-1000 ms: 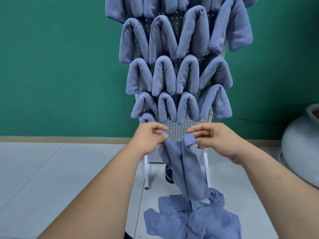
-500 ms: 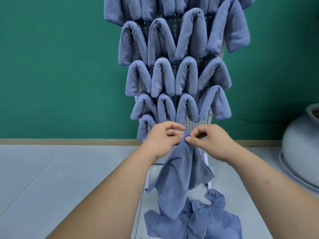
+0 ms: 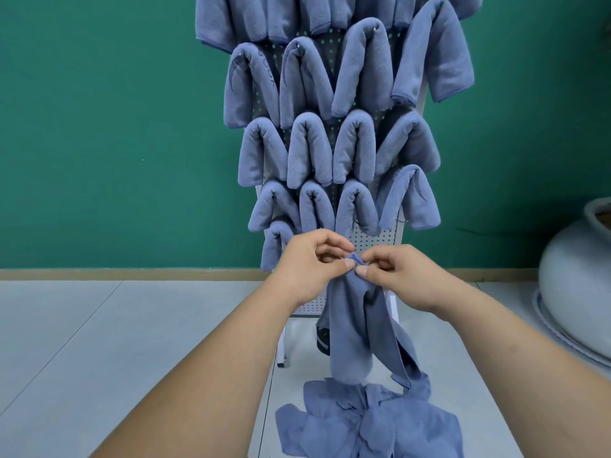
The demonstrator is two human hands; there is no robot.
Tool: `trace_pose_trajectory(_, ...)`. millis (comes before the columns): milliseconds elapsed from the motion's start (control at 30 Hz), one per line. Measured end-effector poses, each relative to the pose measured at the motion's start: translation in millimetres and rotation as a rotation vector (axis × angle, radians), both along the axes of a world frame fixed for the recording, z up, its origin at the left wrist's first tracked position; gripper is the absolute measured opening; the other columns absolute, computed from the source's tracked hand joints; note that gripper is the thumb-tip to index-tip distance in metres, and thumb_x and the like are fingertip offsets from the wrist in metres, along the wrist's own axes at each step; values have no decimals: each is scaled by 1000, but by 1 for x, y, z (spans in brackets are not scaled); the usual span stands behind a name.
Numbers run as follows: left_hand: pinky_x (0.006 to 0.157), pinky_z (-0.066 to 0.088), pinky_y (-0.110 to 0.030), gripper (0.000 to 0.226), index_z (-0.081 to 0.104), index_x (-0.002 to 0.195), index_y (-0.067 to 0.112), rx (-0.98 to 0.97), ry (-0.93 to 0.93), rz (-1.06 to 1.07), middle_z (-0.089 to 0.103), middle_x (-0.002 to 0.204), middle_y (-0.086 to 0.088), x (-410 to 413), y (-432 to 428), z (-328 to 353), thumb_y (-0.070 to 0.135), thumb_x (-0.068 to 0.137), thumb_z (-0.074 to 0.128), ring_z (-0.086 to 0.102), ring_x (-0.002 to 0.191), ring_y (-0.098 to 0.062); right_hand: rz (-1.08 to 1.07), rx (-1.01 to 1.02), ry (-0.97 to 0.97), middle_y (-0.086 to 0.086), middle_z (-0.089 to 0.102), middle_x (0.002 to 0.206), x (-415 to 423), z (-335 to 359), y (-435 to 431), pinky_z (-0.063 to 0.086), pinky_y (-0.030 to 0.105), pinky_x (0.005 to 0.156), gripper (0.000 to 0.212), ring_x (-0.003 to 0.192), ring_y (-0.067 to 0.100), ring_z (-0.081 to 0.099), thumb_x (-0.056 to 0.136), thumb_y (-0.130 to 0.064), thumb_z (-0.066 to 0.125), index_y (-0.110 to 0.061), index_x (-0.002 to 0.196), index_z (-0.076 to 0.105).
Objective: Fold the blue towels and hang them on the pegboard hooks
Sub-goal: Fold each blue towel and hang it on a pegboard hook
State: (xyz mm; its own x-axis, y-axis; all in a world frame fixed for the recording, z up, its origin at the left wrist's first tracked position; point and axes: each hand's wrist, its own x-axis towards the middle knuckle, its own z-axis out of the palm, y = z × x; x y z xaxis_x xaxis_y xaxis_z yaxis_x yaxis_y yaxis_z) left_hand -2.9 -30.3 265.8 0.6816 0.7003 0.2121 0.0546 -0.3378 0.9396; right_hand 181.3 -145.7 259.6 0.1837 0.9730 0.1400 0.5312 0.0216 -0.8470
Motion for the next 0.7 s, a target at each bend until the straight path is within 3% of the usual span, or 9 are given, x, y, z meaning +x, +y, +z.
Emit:
trace_pose_trajectory(167,91,61,-30,22,78,106,18,46,81,19,79,94,-1,-1,5,-5,15,87,87,68,81,-9,-98,16,-36,-11,56,63,1,-6,5,38,30,65,12,62,11,45,94,-34,79,-24,87,78)
trace_pose_trajectory(367,80,58,-24,4,78,90,25,252,220,57,77,82,10,-1,9,-6,25,92,82,69,78,-5,-62,-1,-131,-10,65,67,-1,-12,11,47,33,69,7,64,9,54,94,-35,78,-30,90,75)
trace_pose_trajectory(533,75,50,-13,2,77,93,19,254,129,184,76,87,4,-17,28,-3,18,93,80,62,73,-1,-37,-103,-234,-14,59,65,21,-21,6,49,32,73,12,62,6,51,97,-23,75,-31,102,68)
trace_pose_trajectory(700,73,51,-14,2,77,93,19,235,94,251,76,88,4,-35,43,-4,18,94,79,64,72,-3,-96,-203,-461,-13,67,77,38,-27,-3,50,26,69,8,68,4,57,92,-31,77,-33,88,70)
